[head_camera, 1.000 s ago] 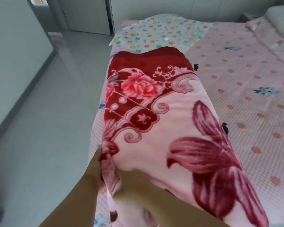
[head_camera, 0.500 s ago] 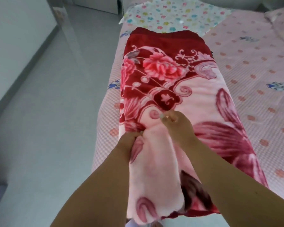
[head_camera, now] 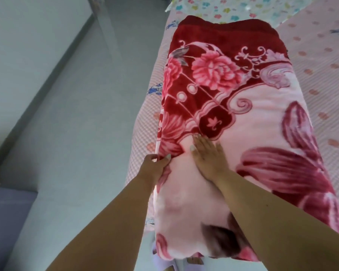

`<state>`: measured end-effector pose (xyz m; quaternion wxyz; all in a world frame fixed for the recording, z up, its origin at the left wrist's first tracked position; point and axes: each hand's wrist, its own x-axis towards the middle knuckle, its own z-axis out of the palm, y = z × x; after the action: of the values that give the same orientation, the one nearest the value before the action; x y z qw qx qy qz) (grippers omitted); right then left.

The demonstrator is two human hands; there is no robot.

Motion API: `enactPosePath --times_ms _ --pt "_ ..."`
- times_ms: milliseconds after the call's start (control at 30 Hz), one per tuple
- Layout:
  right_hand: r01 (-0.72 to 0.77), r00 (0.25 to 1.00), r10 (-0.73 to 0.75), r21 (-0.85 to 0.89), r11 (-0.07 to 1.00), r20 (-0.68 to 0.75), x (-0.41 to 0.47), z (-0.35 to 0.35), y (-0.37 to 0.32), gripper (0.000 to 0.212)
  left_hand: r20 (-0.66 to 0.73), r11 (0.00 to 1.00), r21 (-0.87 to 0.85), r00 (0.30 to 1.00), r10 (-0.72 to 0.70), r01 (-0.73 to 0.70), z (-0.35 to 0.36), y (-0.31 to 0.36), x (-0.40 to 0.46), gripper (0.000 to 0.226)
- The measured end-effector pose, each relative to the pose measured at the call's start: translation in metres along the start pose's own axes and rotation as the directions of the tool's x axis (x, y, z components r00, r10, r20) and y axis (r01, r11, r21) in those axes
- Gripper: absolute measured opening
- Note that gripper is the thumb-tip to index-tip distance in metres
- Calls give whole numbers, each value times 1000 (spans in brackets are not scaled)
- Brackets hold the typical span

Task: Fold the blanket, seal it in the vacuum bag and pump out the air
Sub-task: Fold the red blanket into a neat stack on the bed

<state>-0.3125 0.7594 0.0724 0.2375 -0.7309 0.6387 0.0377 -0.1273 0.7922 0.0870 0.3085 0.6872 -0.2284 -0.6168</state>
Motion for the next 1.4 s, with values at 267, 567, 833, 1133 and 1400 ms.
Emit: enactPosePath --times_ms 267,567,833,1133,1400 --pt "149 959 -61 305 941 -278 36 -33 -15 50 274 136 894 762 587 -426 58 -13 -11 74" --pt "32 946 138 508 861 -294 51 -42 -32 77 350 51 910 827 441 -412 32 -27 -15 83" --pt "-148 983 161 137 979 -91 92 -45 -67 50 403 67 856 742 536 -513 -67 78 23 72" --pt "-597 802 568 239 766 184 124 -47 -102 69 482 11 819 700 527 -573 -186 201 97 78" --pt "-674 738 610 360 645 288 160 -80 -107 64 481 155 774 730 486 -614 -156 290 168 70"
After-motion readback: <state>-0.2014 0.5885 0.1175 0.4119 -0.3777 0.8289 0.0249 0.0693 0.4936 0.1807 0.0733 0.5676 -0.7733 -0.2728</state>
